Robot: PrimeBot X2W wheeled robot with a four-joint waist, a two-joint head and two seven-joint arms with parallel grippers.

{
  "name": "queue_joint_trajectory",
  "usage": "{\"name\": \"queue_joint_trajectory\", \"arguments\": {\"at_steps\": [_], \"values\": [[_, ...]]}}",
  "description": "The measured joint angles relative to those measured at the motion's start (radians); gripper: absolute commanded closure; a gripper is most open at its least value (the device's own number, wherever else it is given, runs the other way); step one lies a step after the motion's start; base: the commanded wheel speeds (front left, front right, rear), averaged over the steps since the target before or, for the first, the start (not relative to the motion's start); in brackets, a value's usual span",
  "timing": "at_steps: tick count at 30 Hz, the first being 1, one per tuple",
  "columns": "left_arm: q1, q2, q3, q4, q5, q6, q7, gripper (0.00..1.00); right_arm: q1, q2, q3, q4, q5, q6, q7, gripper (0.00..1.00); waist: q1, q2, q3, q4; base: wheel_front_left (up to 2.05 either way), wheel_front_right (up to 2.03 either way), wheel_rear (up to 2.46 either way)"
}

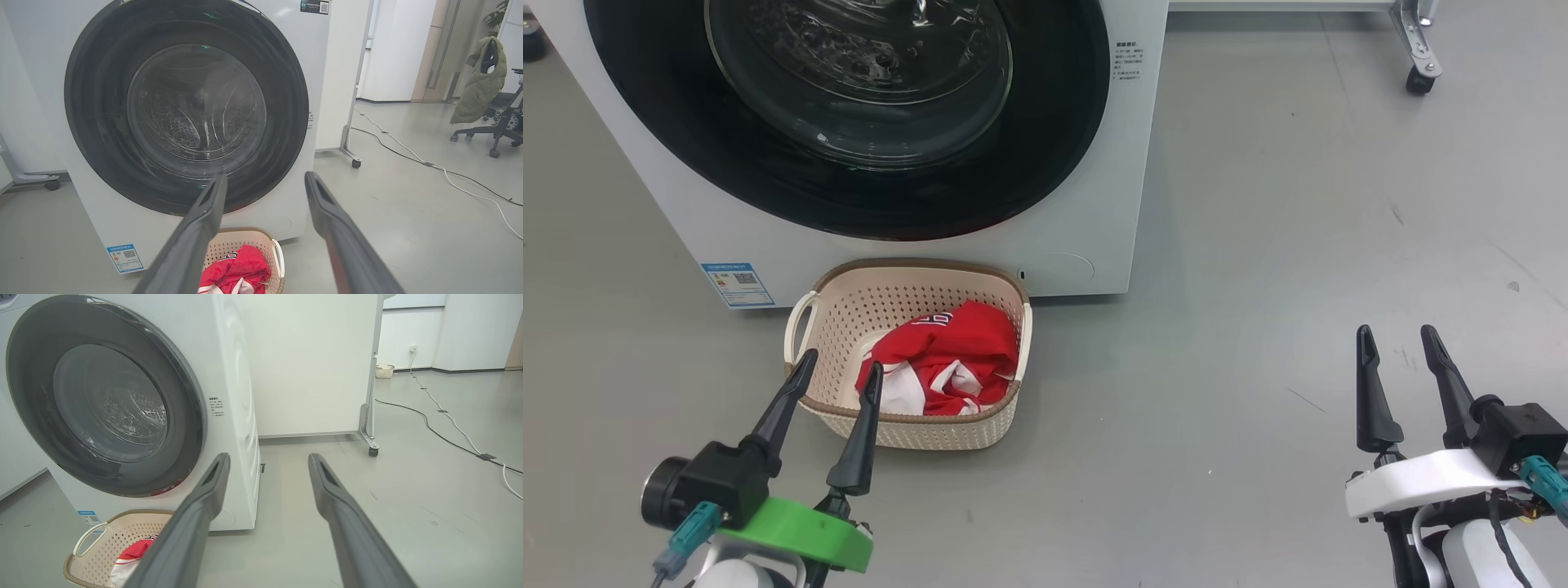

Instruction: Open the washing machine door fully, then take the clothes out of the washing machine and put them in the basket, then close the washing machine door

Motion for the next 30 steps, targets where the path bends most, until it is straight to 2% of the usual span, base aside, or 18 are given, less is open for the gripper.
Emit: {"name": "queue_joint_trajectory", "arguments": {"at_steps": [19,20,30], "values": [[0.018,0.004,0.007,-0.014,-0.034,0.0,0.0,0.0,0.004,0.002,0.0,-0.004,-0.003,0.0,0.0,0.0,0.0,0.0,-0.006,-0.001,0.0,0.0,0.0],[0.019,0.004,0.013,-0.014,-0.039,0.0,0.0,1.0,0.004,0.003,0.0,-0.004,-0.003,0.0,0.0,1.0,0.0,0.0,-0.005,-0.001,0.0,0.0,0.0],[0.062,-0.017,0.0,0.049,-0.061,0.0,0.005,1.0,0.044,0.034,0.004,0.063,0.023,0.002,0.006,1.0,0.0,0.0,-0.006,-0.002,0.0,0.0,0.0]]}}
